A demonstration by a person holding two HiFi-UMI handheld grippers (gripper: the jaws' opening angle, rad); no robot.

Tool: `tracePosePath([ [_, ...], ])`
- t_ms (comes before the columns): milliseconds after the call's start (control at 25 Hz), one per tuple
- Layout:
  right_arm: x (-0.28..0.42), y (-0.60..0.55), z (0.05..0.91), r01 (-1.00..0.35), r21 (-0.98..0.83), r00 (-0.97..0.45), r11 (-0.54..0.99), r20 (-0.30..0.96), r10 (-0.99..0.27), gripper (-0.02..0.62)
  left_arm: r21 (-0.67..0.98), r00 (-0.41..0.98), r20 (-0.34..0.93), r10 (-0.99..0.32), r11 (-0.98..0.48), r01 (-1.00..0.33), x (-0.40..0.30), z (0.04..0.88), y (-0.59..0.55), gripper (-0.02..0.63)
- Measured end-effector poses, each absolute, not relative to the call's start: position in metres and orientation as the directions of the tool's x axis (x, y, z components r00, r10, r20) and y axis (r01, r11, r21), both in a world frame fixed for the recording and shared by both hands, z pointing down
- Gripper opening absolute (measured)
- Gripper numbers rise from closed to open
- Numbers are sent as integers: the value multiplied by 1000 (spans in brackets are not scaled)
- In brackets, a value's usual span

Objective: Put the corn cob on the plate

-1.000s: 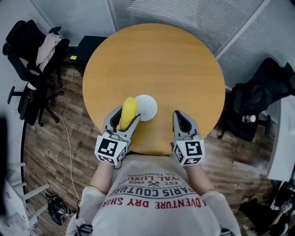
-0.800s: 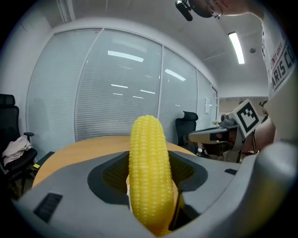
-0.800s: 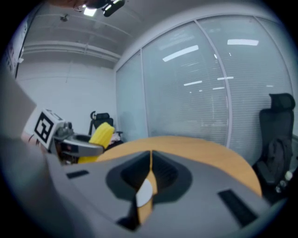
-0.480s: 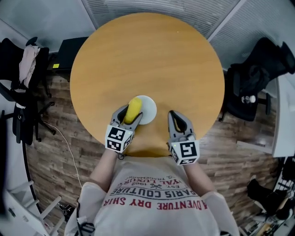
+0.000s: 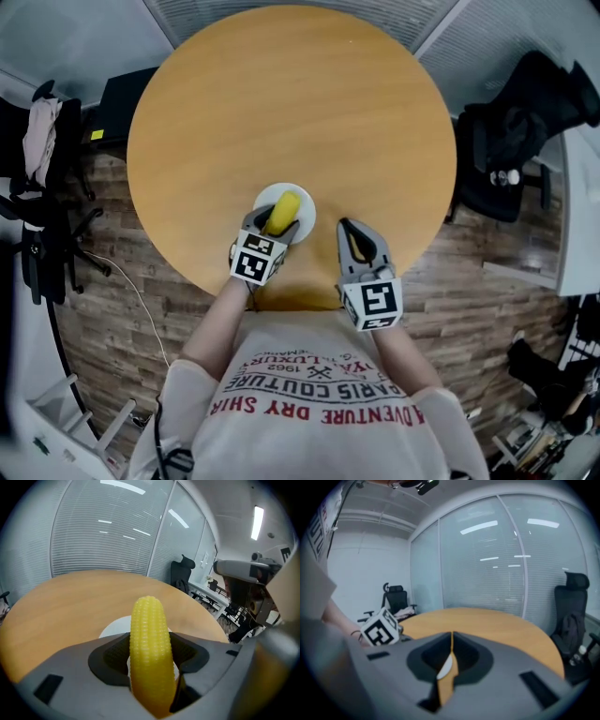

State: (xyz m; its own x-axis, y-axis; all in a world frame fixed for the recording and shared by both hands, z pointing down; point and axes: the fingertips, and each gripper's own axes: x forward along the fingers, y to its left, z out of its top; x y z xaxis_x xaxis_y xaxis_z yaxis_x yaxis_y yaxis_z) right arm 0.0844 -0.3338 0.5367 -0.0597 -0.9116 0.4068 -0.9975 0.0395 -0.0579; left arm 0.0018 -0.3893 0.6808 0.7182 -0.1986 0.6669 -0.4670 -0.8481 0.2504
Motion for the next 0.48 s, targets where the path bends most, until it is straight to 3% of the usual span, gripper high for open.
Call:
tracePosePath([
  [480, 92, -332, 539, -997, -72, -22, -9, 423, -906, 31, 151, 584, 795, -167, -877, -456, 6, 709, -392, 279],
])
